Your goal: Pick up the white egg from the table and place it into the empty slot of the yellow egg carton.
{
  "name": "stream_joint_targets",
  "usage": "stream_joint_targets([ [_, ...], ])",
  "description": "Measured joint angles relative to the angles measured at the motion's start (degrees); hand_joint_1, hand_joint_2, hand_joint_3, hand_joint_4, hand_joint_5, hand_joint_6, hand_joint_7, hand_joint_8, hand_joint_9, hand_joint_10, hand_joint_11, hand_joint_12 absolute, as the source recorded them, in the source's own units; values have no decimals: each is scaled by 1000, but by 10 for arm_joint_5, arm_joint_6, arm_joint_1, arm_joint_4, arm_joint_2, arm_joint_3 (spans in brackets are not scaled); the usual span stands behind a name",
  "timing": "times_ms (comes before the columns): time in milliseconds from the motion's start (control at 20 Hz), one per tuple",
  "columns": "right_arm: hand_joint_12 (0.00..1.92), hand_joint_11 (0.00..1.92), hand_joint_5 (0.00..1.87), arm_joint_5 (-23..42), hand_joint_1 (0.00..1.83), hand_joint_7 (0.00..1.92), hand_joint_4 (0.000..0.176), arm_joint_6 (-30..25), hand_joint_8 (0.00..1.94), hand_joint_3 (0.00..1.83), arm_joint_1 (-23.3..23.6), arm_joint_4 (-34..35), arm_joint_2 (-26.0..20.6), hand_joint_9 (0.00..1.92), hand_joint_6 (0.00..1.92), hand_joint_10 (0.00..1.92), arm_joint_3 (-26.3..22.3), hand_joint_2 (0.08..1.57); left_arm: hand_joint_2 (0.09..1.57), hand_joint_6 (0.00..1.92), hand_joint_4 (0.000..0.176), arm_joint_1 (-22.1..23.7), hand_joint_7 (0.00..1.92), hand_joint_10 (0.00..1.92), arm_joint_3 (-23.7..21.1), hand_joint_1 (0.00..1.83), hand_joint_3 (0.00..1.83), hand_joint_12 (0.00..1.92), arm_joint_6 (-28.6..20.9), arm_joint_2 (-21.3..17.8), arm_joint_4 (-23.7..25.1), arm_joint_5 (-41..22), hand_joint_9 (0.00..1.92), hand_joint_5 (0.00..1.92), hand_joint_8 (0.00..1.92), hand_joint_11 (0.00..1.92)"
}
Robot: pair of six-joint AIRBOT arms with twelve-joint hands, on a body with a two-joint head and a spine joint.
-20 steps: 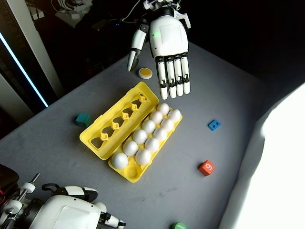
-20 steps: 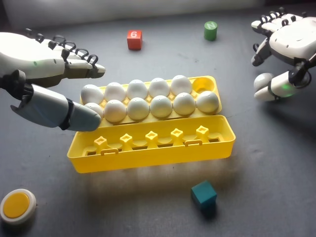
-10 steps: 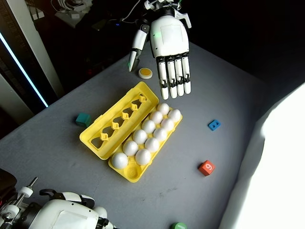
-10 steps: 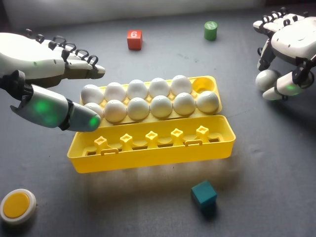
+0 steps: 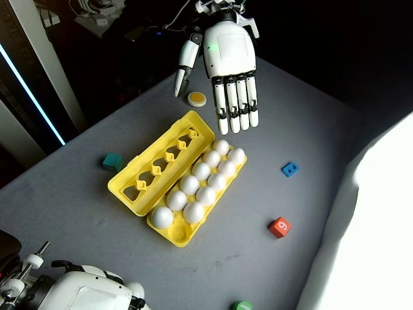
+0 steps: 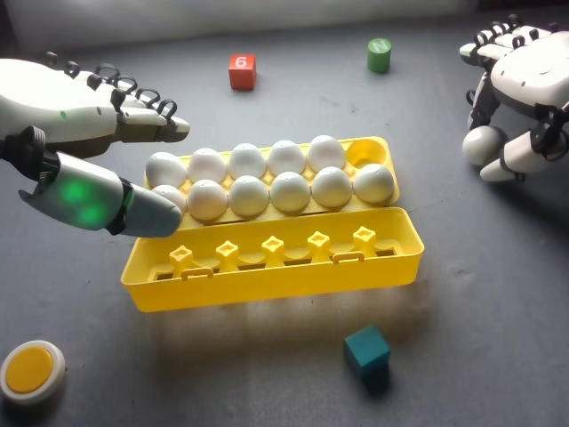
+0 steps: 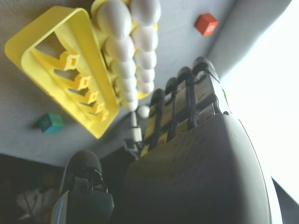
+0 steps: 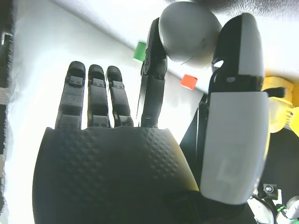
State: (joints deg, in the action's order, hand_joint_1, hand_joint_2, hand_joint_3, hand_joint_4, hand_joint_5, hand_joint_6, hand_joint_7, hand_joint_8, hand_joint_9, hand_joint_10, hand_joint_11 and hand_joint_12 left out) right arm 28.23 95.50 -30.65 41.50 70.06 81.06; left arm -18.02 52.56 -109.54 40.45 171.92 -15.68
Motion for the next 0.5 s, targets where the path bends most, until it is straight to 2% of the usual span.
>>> stream_joint_targets([
  [50, 0, 0, 1360, 0, 1119, 104, 150, 0, 3, 2, 0, 0, 0, 0, 298, 0, 0, 972, 1138, 10, 0, 0, 82, 11, 0, 0, 0, 22, 0, 0, 0, 0, 66, 95, 12, 34],
  [100, 0, 0, 1327, 0, 1126, 127, 111, 0, 0, 1, 0, 0, 0, 0, 379, 0, 0, 982, 1139, 6, 0, 0, 71, 7, 0, 0, 0, 19, 0, 0, 0, 0, 57, 88, 7, 26],
  [150, 0, 0, 1317, 0, 1140, 157, 60, 0, 6, 1, 0, 0, 0, 0, 409, 0, 0, 985, 1140, 6, 0, 0, 74, 6, 0, 0, 0, 19, 0, 0, 0, 0, 57, 89, 6, 23],
  [200, 0, 0, 1317, 0, 1140, 157, 60, 0, 6, 1, 0, 0, 0, 0, 409, 0, 0, 985, 1140, 6, 0, 1, 74, 6, 0, 0, 0, 19, 0, 0, 0, 0, 57, 89, 6, 23],
  [250, 0, 0, 1315, -1, 1134, 174, 82, 0, 6, 0, 2, 0, -2, 0, 415, 0, -4, 985, 1139, 1, 0, 1, 67, 3, 0, 0, 0, 16, 0, 0, 0, 0, 51, 80, 3, 15],
  [300, 0, 0, 1317, -4, 1163, 208, 0, 0, 13, 0, 5, 2, -5, 0, 412, 0, -10, 984, 1136, 7, 0, 1, 87, 10, 0, 0, 0, 24, 0, 0, 0, 0, 71, 97, 10, 29],
  [350, 0, 0, 1319, -7, 1153, 212, 13, 0, 8, 0, 12, 2, -9, 0, 409, 0, -15, 984, 1141, 8, 0, 1, 87, 9, 0, 0, 1, 24, 0, 0, 0, 0, 71, 100, 9, 28],
  [400, 0, 0, 1318, -8, 1158, 211, 0, 0, 4, 0, 21, 3, -12, 0, 410, 0, -23, 984, 1144, 6, 0, 1, 85, 8, 0, 0, 2, 25, 0, 0, 0, 0, 70, 98, 7, 27],
  [450, 0, 0, 1317, -7, 1159, 213, 0, 0, 4, 0, 30, 2, -14, 0, 410, 0, -31, 984, 1141, 4, 0, 1, 86, 9, 0, 0, 1, 26, 0, 0, 0, 0, 74, 94, 7, 28],
  [500, 0, 0, 1311, -6, 1153, 209, 11, 0, 1, 0, 38, 2, -17, 0, 420, 0, -40, 986, 1138, 0, 0, 1, 67, 1, 0, 0, 0, 20, 0, 0, 0, 0, 50, 78, 1, 12],
])
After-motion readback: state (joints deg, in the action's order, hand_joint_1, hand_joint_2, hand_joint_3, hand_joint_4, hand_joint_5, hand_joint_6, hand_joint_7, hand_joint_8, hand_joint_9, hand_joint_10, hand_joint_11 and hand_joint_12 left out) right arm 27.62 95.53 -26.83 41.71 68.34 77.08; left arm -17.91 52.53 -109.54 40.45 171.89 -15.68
